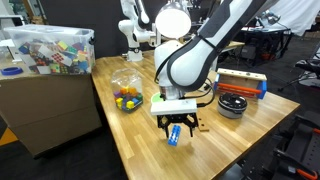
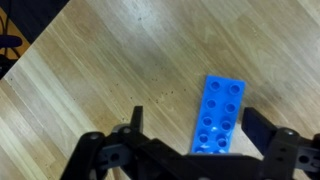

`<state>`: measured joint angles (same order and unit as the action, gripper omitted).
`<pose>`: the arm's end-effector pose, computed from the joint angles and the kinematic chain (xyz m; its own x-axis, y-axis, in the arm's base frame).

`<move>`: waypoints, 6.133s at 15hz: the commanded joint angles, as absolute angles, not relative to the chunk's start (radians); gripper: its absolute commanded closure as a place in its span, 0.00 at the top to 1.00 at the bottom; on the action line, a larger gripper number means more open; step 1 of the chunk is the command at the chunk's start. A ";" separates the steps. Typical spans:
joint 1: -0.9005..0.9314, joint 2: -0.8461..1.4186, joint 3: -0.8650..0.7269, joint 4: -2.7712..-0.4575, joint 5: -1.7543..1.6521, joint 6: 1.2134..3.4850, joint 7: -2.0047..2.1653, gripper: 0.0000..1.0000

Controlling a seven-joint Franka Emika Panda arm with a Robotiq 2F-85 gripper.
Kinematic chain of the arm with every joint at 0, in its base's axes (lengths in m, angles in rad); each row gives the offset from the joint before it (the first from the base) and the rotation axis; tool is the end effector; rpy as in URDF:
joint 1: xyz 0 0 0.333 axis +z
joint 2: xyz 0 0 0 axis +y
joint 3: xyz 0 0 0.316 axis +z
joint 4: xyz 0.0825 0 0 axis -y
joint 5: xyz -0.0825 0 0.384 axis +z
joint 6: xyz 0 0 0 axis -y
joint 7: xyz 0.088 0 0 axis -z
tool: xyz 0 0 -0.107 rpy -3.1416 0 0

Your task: Put the Lego on the tool box

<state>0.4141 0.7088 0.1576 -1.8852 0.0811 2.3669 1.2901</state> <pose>0.5060 0.3264 0.1152 0.6630 -0.7211 -0.2009 -0.6996 -0.6924 0.1764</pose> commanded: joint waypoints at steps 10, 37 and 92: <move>0.465 0.757 0.128 -1.806 0.079 2.297 1.310 1.00; 0.439 0.576 0.171 -1.976 0.168 2.359 1.299 0.10; -0.024 0.190 -0.096 -2.241 0.272 2.404 1.735 0.10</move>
<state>-0.0192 0.1908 -0.1001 -2.2424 0.2747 2.4066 1.7332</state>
